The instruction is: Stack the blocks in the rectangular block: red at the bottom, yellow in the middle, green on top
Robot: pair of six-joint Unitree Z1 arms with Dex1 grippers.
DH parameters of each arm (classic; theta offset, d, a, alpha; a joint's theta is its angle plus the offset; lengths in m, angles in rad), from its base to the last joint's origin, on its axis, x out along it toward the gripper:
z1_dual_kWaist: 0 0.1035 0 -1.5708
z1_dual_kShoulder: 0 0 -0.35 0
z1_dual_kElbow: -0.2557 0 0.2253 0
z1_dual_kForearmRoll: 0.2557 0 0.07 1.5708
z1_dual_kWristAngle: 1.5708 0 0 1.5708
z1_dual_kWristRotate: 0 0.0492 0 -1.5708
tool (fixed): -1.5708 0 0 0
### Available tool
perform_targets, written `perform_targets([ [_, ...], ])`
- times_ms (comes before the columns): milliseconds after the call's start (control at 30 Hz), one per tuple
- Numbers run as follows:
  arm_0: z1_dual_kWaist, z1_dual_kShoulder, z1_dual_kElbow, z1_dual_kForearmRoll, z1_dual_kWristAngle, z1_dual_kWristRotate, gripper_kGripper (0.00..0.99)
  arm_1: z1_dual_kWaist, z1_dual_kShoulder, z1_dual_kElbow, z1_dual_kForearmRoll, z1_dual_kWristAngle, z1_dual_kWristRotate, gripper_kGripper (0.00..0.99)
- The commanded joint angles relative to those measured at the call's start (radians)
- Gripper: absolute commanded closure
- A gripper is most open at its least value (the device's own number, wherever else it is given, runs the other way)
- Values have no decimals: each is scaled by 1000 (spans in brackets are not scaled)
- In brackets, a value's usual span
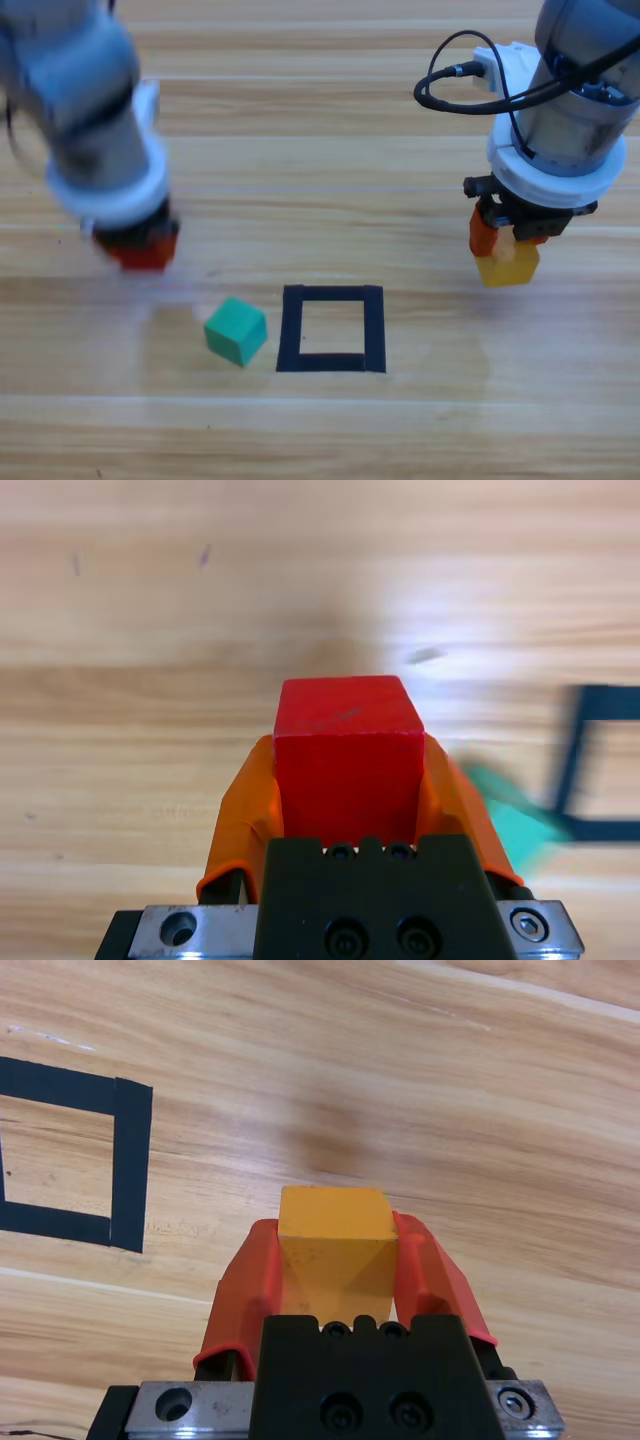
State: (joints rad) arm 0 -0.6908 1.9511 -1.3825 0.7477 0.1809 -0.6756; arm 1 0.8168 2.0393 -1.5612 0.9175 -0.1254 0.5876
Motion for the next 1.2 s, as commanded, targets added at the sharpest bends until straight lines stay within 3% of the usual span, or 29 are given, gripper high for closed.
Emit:
perform_targets([
  [33,-168,-6,-211,116,25,91,875,4,-14,21,6,-28,11,815],
  [400,-319,97,-319,122,-86,133,875,-42,-30,35,4,-39,24,815],
  [733,-325,310,-383,162,-75,-226,870,-61,-33,44,-2,-39,32,815],
  [1200,-339,350,-411,157,-66,-329,869,-62,-33,53,-6,-34,35,814],
])
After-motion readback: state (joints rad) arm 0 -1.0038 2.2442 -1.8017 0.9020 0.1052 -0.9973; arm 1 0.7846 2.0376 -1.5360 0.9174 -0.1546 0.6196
